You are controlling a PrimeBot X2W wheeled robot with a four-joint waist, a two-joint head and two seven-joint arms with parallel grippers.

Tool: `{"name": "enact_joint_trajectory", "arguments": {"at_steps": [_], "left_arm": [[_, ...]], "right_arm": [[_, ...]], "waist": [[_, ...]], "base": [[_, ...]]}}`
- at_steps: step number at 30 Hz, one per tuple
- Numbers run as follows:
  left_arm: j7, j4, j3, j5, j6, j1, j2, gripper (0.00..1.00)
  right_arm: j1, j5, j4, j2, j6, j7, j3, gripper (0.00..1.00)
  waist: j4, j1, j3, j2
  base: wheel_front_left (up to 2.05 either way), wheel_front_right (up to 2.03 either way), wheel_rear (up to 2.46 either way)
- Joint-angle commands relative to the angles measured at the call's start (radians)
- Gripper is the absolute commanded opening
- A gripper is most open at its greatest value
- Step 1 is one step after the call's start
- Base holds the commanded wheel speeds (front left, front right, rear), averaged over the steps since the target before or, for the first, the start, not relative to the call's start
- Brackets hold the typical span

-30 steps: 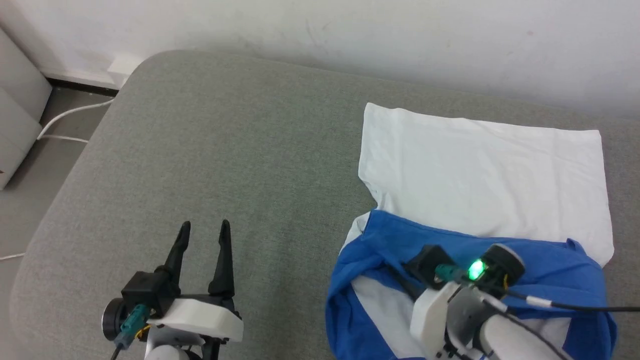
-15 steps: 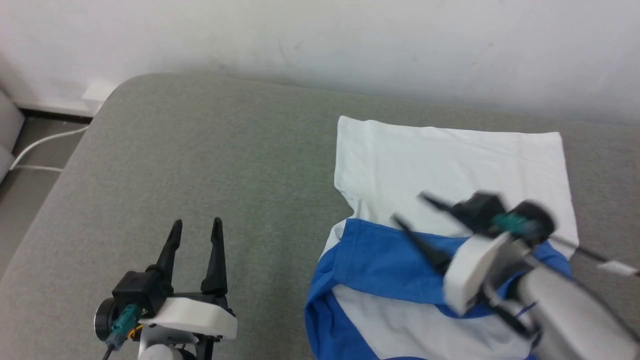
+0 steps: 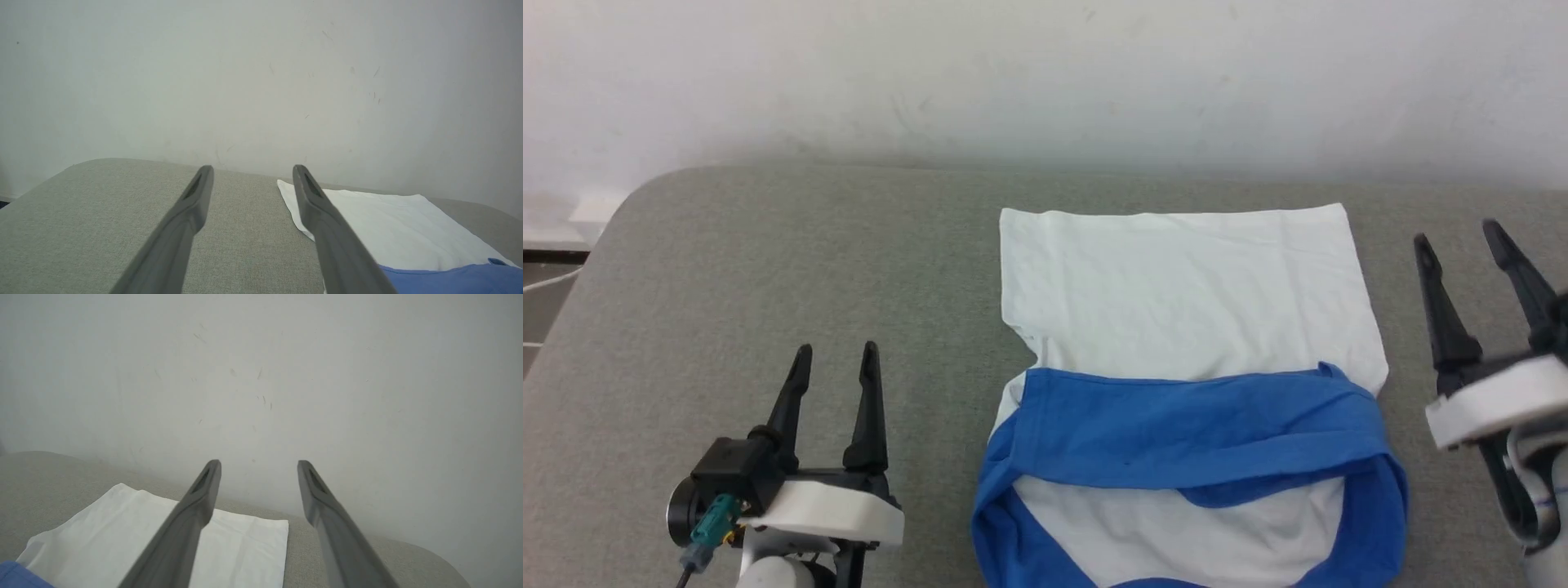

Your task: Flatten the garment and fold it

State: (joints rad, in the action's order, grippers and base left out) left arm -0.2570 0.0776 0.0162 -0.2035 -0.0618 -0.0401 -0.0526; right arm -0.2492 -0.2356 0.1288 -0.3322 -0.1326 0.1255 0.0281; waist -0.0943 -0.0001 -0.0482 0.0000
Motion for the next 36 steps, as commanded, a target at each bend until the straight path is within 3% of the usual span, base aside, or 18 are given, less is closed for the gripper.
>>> {"name": "enact_joint_trajectory", "arguments": {"at_steps": [1, 10, 17, 21, 28, 36], "left_arm": [[-0.005, -0.002, -0.001, 0.002, -0.009, -0.001, 0.001, 1.0], [0.011, 0.041, 0.035, 0.023, -0.039, -0.062, -0.046, 1.0], [0.192, 0.084, 0.089, 0.006, -0.059, -0.242, -0.117, 1.0], [0.4, 0.122, 0.119, -0.069, -0.067, -0.426, -0.183, 1.0], [0.744, 0.26, 0.221, -0.199, -0.068, -0.728, -0.361, 1.0], [1.023, 0.392, 0.265, -0.322, -0.069, -0.907, -0.471, 1.0]], "right_arm": [[0.054, 0.028, -0.03, 0.041, 0.002, 0.029, -0.044, 1.0], [0.178, 0.085, -0.138, 0.178, 0.002, 0.059, -0.11, 1.0], [0.191, 0.102, -0.215, 0.229, 0.002, 0.04, -0.128, 1.0], [0.173, 0.103, -0.258, 0.246, 0.002, 0.027, -0.113, 1.0], [0.136, 0.089, -0.263, 0.266, 0.002, 0.042, -0.082, 1.0], [0.103, 0.064, -0.225, 0.28, 0.002, 0.079, -0.046, 1.0]], "waist": [[0.026, 0.0001, -0.01, 0.0], [0.093, 0.0001, -0.075, 0.0], [0.15, 0.0001, -0.177, 0.0], [0.204, 0.0001, -0.264, 0.0], [0.293, 0.0001, -0.379, 0.0], [0.364, 0.0001, -0.45, 0.0]], "base": [[0.0, 0.0, 0.0], [0.0, 0.0, 0.0], [0.0, 0.0, 0.0], [0.0, 0.0, 0.0], [0.0, 0.0, 0.0], [0.0, 0.0, 0.0]]}}
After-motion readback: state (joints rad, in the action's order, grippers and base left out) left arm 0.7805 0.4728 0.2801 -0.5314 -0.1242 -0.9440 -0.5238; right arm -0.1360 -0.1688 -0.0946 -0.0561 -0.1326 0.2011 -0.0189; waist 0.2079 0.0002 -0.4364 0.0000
